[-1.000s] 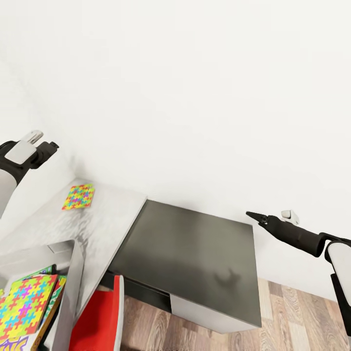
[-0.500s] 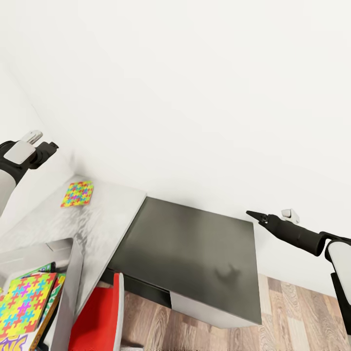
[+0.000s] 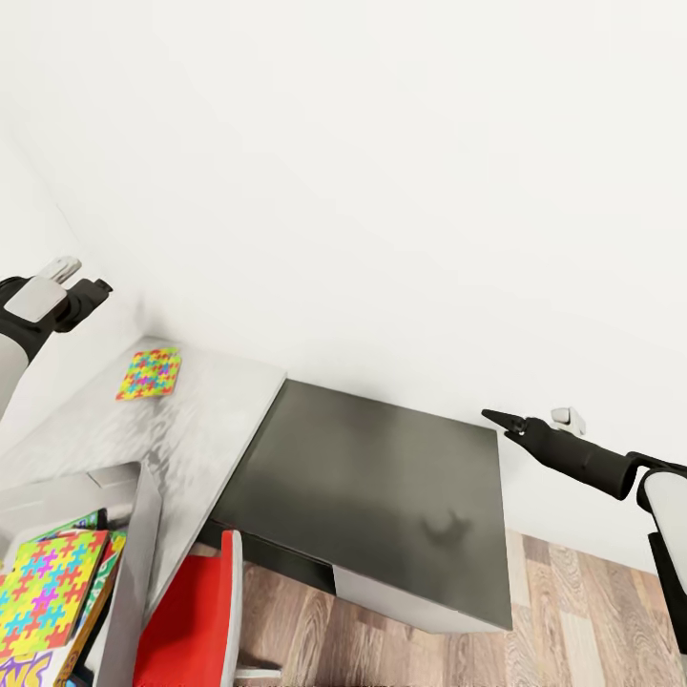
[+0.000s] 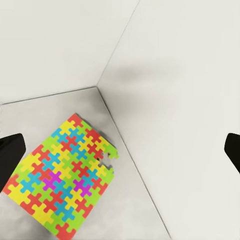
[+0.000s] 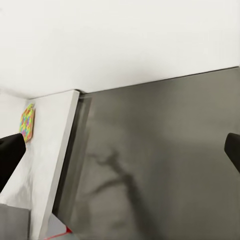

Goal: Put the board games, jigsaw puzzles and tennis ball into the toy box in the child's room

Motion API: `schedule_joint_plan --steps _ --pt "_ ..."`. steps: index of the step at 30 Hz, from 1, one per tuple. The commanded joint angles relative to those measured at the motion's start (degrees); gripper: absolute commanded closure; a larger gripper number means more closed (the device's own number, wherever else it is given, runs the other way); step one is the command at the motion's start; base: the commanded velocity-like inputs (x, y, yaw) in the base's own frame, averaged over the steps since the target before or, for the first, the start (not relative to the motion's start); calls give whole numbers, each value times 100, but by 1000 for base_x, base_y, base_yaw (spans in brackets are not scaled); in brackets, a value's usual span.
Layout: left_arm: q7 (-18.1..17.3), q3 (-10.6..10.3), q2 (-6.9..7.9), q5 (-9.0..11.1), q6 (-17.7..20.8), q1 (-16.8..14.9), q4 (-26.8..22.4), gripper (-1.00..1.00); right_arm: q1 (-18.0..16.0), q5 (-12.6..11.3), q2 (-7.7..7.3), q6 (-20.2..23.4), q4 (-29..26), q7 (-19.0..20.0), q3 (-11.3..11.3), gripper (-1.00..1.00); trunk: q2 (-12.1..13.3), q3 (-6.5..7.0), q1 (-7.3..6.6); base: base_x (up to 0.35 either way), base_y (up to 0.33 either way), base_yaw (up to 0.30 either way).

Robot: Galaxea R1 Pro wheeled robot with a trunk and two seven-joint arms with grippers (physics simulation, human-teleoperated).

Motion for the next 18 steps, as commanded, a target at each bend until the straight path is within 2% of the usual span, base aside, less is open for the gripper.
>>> schedule_joint_plan --steps 1,13,15,18 --pt "37 -48 6 52 24 -3 -12 -100 -4 50 -1 28 -1 60 -7 -100 -11 -19 3 0 0 0" --pt "37 -52 18 55 102 -9 -11 -100 13 44 10 28 -1 72 -20 -100 -11 -97 3 0 0 0" --pt "22 14 84 -14 59 -75 -10 -100 -24 0 75 28 64 138 -17 -100 -11 -97 3 0 0 0" --pt "12 109 181 -48 78 -173 39 -100 -36 -2 91 28 83 141 -17 -100 -11 -97 3 0 0 0"
